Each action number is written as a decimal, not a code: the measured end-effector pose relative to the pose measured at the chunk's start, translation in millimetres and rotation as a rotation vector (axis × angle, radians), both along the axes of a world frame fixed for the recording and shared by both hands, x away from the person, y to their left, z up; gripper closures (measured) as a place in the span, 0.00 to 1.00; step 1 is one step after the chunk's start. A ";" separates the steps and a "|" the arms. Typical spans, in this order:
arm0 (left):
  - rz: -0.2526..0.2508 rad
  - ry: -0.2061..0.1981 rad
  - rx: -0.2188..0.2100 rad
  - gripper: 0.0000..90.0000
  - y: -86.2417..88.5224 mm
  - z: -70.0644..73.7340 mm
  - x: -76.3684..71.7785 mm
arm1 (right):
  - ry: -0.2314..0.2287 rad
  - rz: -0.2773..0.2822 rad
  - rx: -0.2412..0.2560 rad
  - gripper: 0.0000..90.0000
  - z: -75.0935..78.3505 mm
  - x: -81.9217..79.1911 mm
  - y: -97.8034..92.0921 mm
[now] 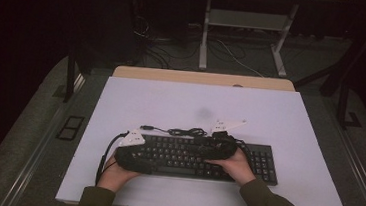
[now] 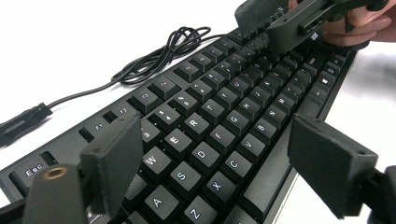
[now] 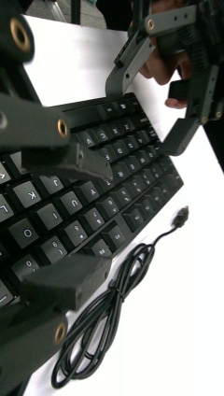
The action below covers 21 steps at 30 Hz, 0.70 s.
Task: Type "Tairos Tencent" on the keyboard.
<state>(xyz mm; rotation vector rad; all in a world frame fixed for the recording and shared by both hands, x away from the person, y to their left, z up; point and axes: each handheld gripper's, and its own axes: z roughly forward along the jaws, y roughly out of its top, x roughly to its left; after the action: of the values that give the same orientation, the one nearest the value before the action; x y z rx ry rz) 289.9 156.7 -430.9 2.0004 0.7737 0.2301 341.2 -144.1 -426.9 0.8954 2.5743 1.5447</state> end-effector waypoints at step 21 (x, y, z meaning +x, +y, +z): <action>-0.058 0.006 0.019 0.59 -9.2 15.8 26.2 | -0.029 -0.053 0.030 0.37 5.4 1.7 -11.3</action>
<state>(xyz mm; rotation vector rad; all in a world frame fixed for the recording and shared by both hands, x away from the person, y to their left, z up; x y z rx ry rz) 316.2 147.5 -415.1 2.0391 0.7187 0.1982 342.9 -155.3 -421.6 0.9295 2.4927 1.5747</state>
